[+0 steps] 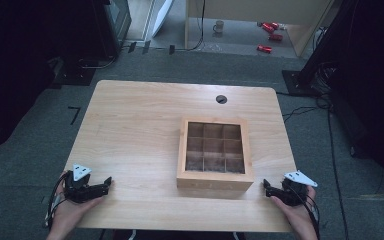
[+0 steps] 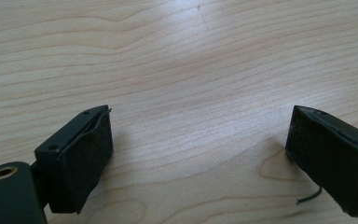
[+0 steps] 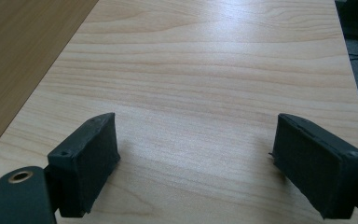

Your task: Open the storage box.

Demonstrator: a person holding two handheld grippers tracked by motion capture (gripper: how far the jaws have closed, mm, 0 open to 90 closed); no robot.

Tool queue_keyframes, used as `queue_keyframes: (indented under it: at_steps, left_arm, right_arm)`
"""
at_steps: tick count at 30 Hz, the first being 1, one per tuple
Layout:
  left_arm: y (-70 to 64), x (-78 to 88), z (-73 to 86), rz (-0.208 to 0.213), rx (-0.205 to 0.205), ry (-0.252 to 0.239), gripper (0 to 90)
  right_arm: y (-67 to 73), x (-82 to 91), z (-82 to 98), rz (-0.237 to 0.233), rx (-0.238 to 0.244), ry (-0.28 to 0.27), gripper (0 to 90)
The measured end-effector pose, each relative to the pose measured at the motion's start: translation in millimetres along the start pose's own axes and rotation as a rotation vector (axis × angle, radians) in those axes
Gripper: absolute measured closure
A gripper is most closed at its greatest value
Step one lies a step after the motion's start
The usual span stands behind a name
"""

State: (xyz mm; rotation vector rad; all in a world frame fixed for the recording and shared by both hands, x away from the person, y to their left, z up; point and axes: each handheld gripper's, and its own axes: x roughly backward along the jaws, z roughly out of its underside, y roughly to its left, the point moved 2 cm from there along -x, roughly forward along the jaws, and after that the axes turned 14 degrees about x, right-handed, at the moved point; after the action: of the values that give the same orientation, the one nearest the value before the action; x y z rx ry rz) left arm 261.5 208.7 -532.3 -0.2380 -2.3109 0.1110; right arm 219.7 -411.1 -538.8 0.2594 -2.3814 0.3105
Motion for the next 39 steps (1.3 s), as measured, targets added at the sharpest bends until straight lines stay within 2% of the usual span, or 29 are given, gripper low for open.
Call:
queue_keyframes:
  at_steps: [4,8,17,22,26,31,33,35,39]
  left_arm:
    - [-3.6,-1.3,-2.0,-0.011,0.011,0.015,6.9]
    - [-14.7,0.8,-1.9,0.038,-0.020,0.029,6.9]
    - [-46.3,5.2,-5.3,0.103,-0.056,-0.029,6.9]
    - [-65.9,7.0,-9.7,0.141,-0.056,-0.052,6.9]
    - [-79.2,6.8,-11.9,0.161,-0.073,-0.042,7.0]
    - [-97.5,7.4,-12.4,0.193,-0.105,-0.032,7.4]
    - [-101.3,7.7,-12.5,0.198,-0.110,-0.034,7.5]
    - [-112.2,8.7,-13.3,0.217,-0.134,-0.029,7.7]
    - [-124.2,8.2,-13.9,0.241,-0.149,-0.024,7.7]
  right_arm:
    - [0.0,0.0,0.0,0.000,0.001,-0.001,14.2]
    - [0.1,-0.1,-0.1,0.000,0.000,0.000,14.2]
    - [0.5,-0.5,-0.7,-0.001,0.001,0.002,13.9]
    - [1.1,0.1,-1.4,-0.005,0.002,0.009,14.5]
    - [2.3,1.1,-3.5,0.002,0.004,0.009,14.8]
    - [8.1,4.5,-9.8,-0.027,-0.014,-0.022,14.5]
    - [11.2,5.6,-12.3,-0.035,-0.011,-0.029,14.2]
    - [14.4,6.4,-14.3,-0.039,-0.005,-0.031,14.1]
    - [19.6,9.9,-17.7,-0.049,-0.002,-0.045,14.1]
